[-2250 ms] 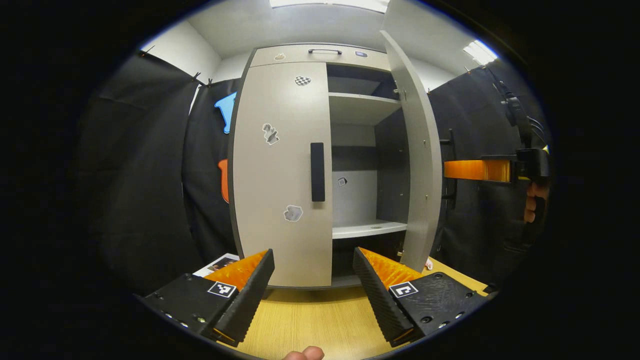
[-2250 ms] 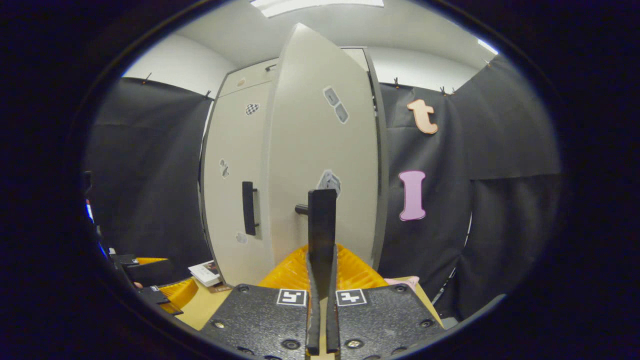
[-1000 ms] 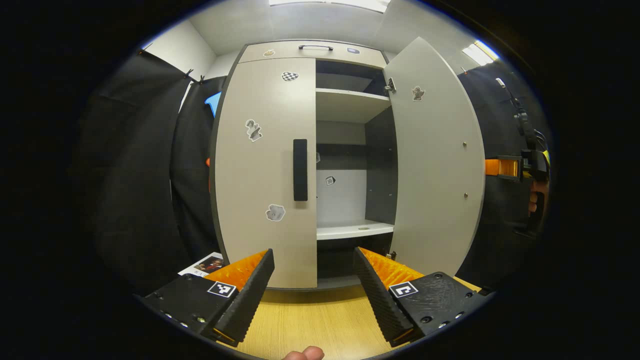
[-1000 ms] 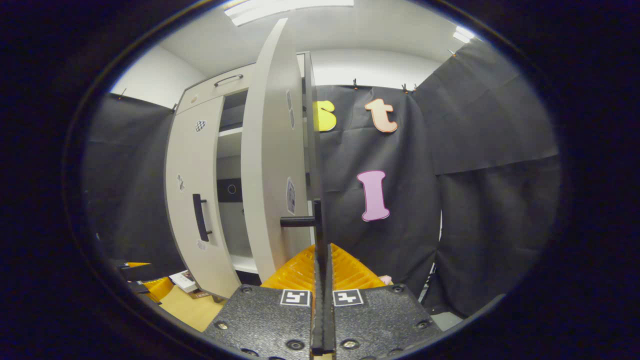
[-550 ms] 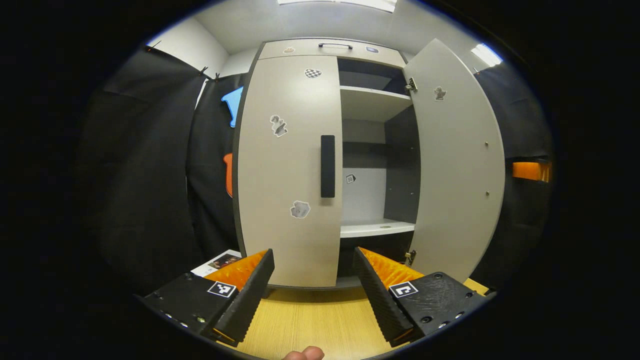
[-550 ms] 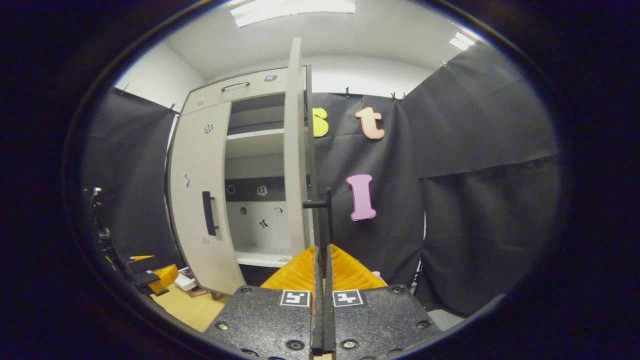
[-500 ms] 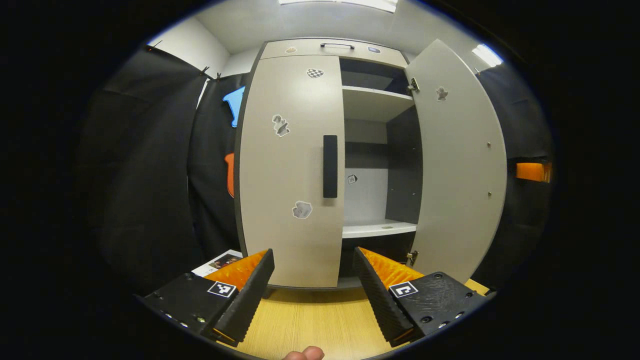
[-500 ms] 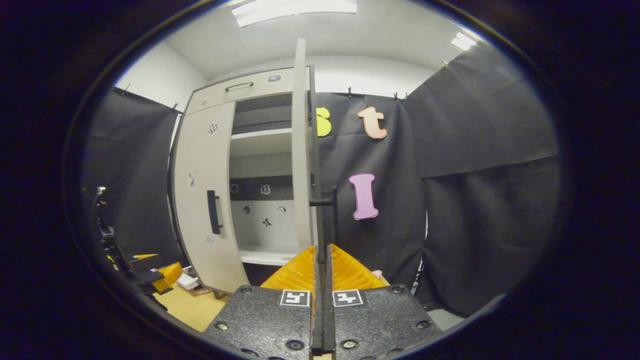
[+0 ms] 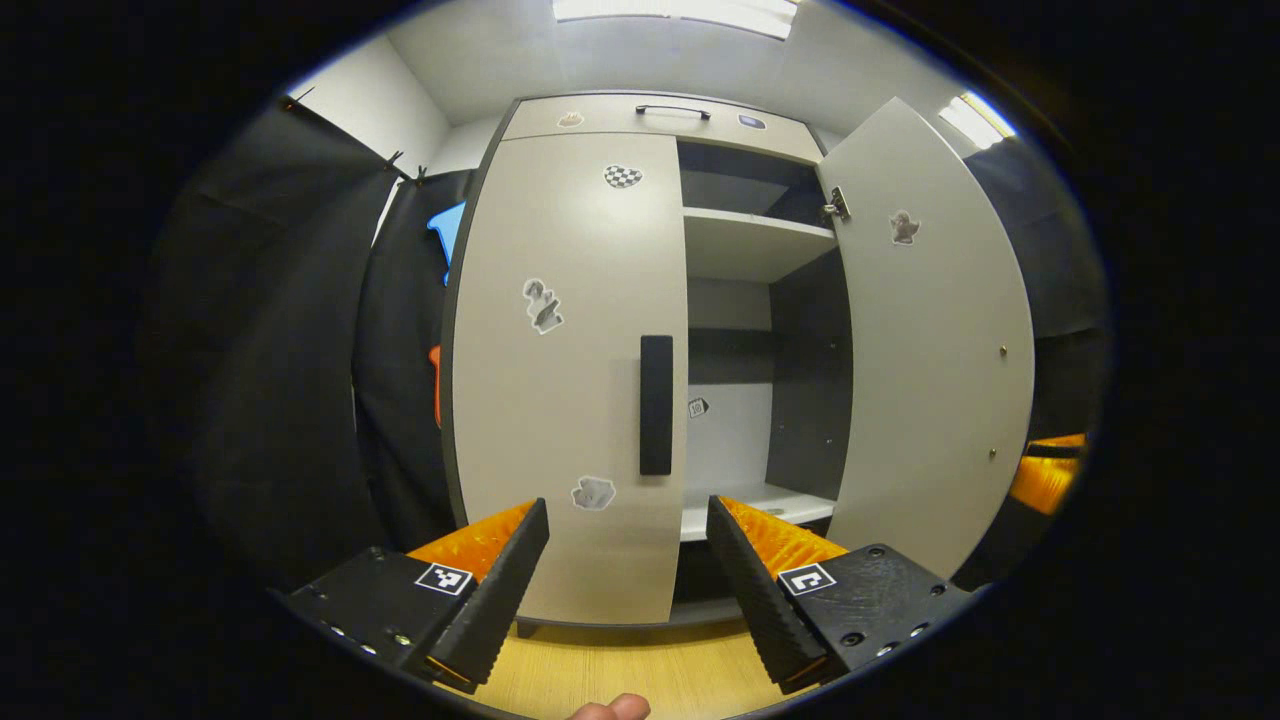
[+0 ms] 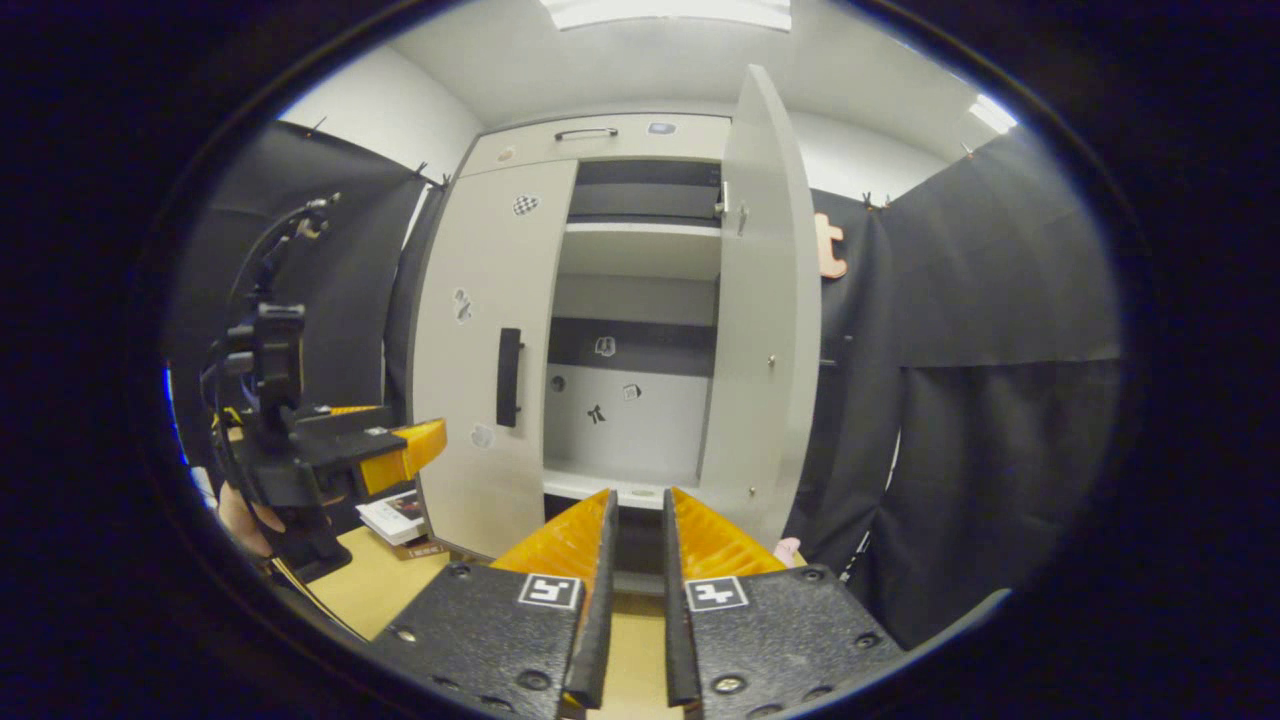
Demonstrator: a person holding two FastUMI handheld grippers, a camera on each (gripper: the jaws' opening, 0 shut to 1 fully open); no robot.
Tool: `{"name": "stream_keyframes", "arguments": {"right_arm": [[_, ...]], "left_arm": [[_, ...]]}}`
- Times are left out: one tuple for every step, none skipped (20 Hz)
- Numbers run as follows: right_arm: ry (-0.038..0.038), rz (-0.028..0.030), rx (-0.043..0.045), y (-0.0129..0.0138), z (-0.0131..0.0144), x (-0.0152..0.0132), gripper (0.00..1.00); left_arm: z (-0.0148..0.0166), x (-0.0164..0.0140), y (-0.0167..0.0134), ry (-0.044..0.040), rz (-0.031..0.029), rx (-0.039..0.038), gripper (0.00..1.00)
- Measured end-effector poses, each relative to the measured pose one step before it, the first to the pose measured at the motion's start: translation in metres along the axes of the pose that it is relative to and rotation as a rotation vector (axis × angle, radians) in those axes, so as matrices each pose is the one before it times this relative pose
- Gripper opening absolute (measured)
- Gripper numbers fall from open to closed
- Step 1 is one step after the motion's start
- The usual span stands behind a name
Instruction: Open the right door of the double-door shoe cabinet with the right hand, and open the left door with the left hand.
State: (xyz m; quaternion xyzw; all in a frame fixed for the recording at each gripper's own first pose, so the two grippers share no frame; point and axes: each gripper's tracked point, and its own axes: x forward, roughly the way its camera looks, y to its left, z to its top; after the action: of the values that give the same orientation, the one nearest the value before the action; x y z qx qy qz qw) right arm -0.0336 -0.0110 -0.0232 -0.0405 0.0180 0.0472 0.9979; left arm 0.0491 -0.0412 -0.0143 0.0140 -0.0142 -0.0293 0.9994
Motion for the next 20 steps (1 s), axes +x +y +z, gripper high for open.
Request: {"name": "stream_keyframes", "arguments": {"right_arm": [[0.00889,0.01202,0.01535,0.00264,-0.00445,0.00388,0.33],[0.00873,0.00737,0.01449,0.00053,-0.00276,0.00231,0.33],[0.00419,0.00902,0.00819,0.00058,-0.00086,0.00141,0.35],[-0.00170,0.00388,0.00927,-0.00035,0.00068,0.00094,0.36],[-0.00263,0.00073,0.00837,-0.00263,-0.00043,0.00135,0.36],[-0.00051,0.00162,0.00498,-0.00132,0.00027,0.00101,0.36],[0.00042,-0.00055,0.00408,-0.00194,-0.00192,0.00021,0.36],[0.00014,0.00110,0.00471,-0.00134,-0.00036,-0.00025,0.36],[-0.00080,0.00056,0.00676,-0.00100,-0.00065,0.00037,0.36],[-0.00104,0.00139,0.00572,-0.00204,0.00100,0.00096,0.36],[-0.00028,-0.00055,0.00497,-0.00205,0.00051,0.00044,0.36],[-0.00032,0.00093,0.00413,-0.00120,0.00001,0.00020,0.36],[0.00092,0.00117,0.00563,-0.00063,-0.00078,0.00048,0.36],[0.00208,0.00393,0.00396,0.00021,-0.00029,0.00110,0.36],[0.00119,0.00219,0.00337,-0.00134,-0.00091,0.00078,0.36],[0.00228,-0.00170,0.00187,-0.00215,-0.00049,0.00094,0.36],[0.00147,-0.00235,0.00139,-0.00163,-0.00158,0.00000,0.36],[0.00091,-0.00099,0.00048,-0.00119,-0.00065,0.00062,0.36],[0.00072,-0.00019,-0.00012,-0.00019,0.00038,0.00112,0.36],[0.00058,-0.00005,-0.00003,-0.00090,0.00043,0.00077,0.36]], "left_arm": [[0.00694,0.01139,-0.00458,-0.00841,-0.01056,-0.00158,0.95],[0.00501,0.01154,-0.00232,-0.00239,-0.00463,-0.00277,0.95],[0.00378,0.01136,-0.00097,0.00370,0.00020,0.00048,0.95],[0.00249,0.01040,0.00000,0.00706,0.00405,0.00218,0.95],[0.00220,0.01045,-0.00230,0.00636,0.00063,0.00346,0.95],[0.00209,0.00949,-0.00188,0.00315,0.00210,0.00451,0.95],[0.00219,0.00912,-0.00180,0.00209,0.00016,0.00410,0.95],[0.00094,0.00775,-0.00248,0.00294,0.00099,0.00526,0.95],[0.00075,0.00787,-0.00239,0.00116,-0.00142,0.00738,0.95],[-0.00071,0.00719,-0.00388,0.00313,-0.00555,0.00917,0.95],[-0.00014,0.00691,-0.00215,0.00244,0.00148,0.01201,0.95],[-0.00016,0.00607,-0.00004,-0.00020,0.00829,0.00380,0.95],[-0.00007,0.00611,0.00015,-0.00440,0.00298,-0.00394,0.95],[0.00022,0.00578,0.00018,-0.00276,0.00581,-0.00230,0.95],[-0.00149,0.00579,0.00282,0.00480,0.01179,0.00312,0.96],[-0.00297,0.00421,0.00286,0.01077,0.00942,0.00171,0.96],[-0.00121,0.00325,0.00246,0.01002,0.00646,-0.00708,0.96],[0.00012,0.00258,0.00124,0.00380,0.00214,-0.01089,0.96],[-0.00183,0.00376,0.00102,0.00626,-0.00016,-0.01355,0.96],[-0.00255,0.00335,0.00179,0.00930,0.00282,-0.01154,0.96]]}}
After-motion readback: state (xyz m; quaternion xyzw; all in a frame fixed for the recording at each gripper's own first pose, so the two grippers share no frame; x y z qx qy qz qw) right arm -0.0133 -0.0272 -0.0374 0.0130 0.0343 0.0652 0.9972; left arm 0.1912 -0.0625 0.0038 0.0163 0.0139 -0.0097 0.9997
